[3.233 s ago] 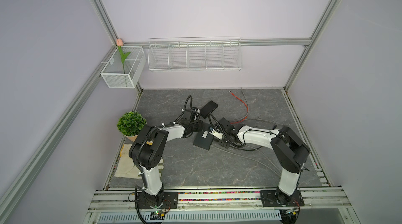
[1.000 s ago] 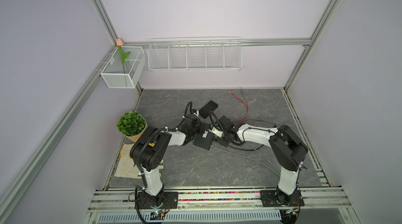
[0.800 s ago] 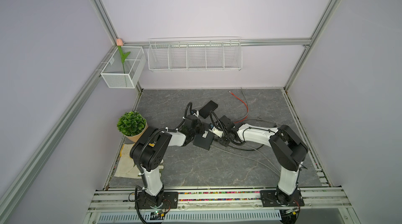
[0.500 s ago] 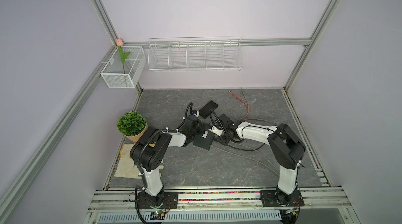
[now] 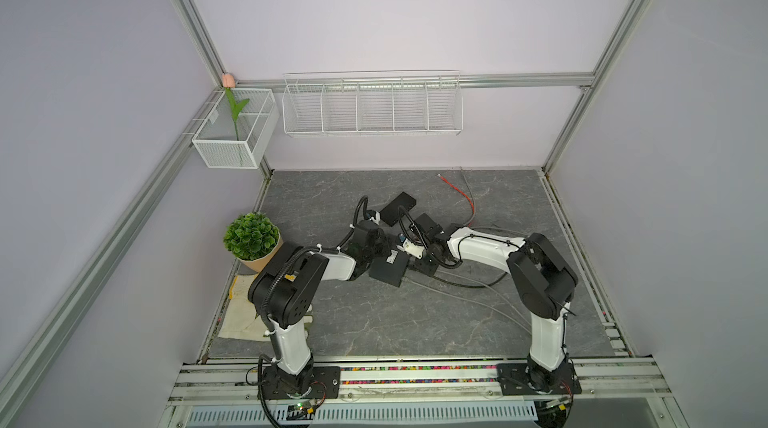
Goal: Insert the plug into the switch port
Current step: 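Open the right gripper and lift it off the seated plug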
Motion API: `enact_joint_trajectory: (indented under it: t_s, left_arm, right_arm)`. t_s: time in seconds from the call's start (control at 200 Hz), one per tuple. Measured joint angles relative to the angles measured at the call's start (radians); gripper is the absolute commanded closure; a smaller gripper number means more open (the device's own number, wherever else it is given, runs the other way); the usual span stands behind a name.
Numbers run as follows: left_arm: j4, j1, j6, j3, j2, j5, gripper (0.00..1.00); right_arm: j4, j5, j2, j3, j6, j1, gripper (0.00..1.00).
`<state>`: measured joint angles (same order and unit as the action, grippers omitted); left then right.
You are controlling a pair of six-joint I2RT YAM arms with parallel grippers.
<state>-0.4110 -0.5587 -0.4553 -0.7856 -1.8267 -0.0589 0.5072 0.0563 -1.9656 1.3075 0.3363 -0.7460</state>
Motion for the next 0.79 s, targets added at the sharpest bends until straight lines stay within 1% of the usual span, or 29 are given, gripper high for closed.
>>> enact_joint_trajectory:
  t_s: [0.175,0.235,0.37,0.455,0.58,0.715,0.795]
  left_arm:
    - [0.043,0.015,-0.006,0.019,0.034,0.001,0.60]
    - [0.067,0.037,-0.012,0.030,0.053,-0.008,0.56]
    - [0.161,0.099,-0.022,0.047,0.118,-0.020,0.53]
    - [0.240,0.130,-0.023,0.058,0.187,-0.010,0.50]
    - [0.333,0.146,-0.021,0.068,0.316,0.021,0.47]
    - [0.377,0.139,-0.022,0.085,0.447,0.031,0.46]
    - [0.395,0.138,-0.022,0.095,0.500,0.040,0.45]
  right_arm:
    - [-0.027,-0.015,-0.003,0.002,-0.003,-0.001,0.89]
    - [-0.055,-0.028,-0.010,0.008,-0.003,-0.004,0.88]
    - [-0.143,-0.064,-0.029,0.034,-0.007,-0.017,0.87]
    - [-0.182,-0.089,-0.030,0.045,-0.008,-0.026,0.86]
    - [-0.205,-0.113,-0.036,0.070,-0.017,-0.031,0.77]
    - [-0.249,-0.134,-0.045,0.097,-0.024,-0.033,0.72]
    - [-0.262,-0.135,-0.045,0.100,-0.022,-0.035,0.68]
